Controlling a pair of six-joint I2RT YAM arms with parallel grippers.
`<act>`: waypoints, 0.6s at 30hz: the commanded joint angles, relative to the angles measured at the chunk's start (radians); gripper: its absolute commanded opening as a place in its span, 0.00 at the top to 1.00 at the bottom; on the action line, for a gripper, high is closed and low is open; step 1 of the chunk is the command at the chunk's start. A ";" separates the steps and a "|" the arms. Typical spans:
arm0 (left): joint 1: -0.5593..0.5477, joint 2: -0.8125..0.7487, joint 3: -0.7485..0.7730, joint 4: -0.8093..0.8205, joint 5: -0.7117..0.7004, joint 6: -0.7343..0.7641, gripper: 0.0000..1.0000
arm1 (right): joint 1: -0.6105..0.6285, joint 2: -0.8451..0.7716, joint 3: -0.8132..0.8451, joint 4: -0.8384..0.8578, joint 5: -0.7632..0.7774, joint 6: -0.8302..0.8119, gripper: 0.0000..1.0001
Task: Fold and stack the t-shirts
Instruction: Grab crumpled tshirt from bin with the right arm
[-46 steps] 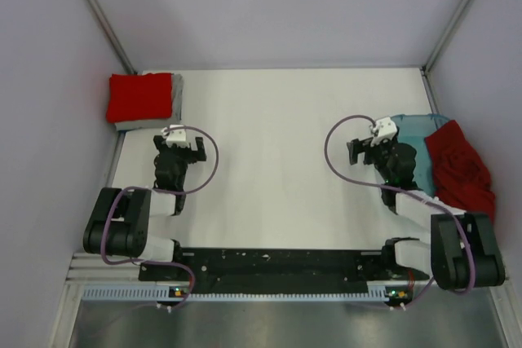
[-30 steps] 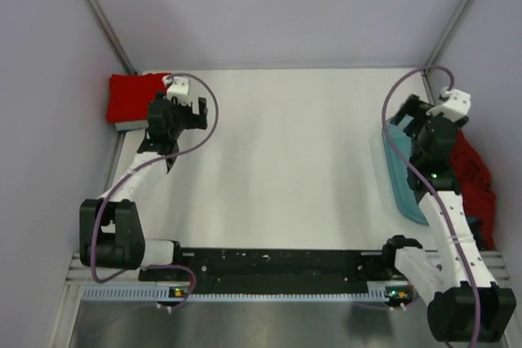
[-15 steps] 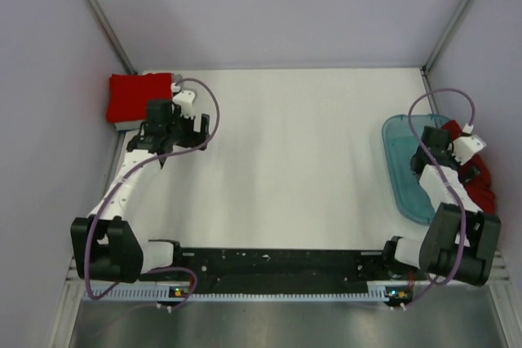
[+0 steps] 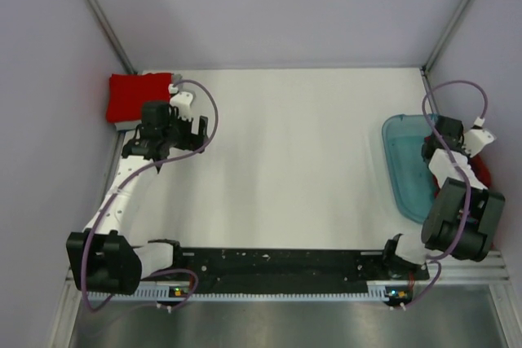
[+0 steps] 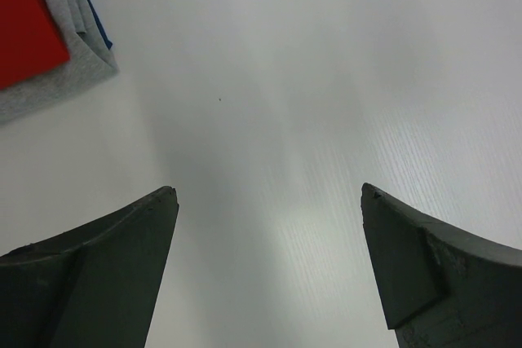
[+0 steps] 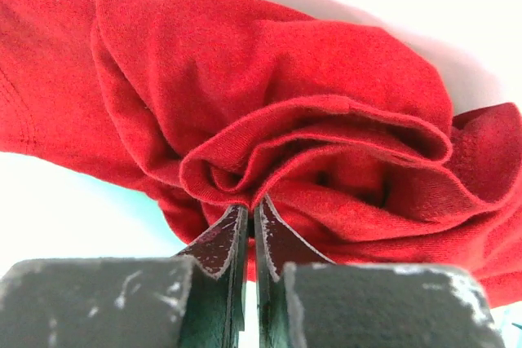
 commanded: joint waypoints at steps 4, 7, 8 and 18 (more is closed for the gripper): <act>0.002 -0.044 0.021 0.009 -0.012 0.039 0.03 | -0.027 -0.244 -0.067 0.139 -0.106 -0.137 1.00; 0.002 -0.043 0.023 0.018 -0.015 0.037 0.02 | -0.029 -0.387 -0.070 0.197 -0.193 -0.197 1.00; 0.002 -0.043 0.024 0.021 -0.015 0.034 0.03 | -0.029 -0.424 -0.071 0.234 -0.262 -0.223 1.00; 0.007 -0.038 0.061 0.022 -0.012 0.026 0.02 | 0.080 -0.596 0.353 0.247 -0.767 -0.338 1.00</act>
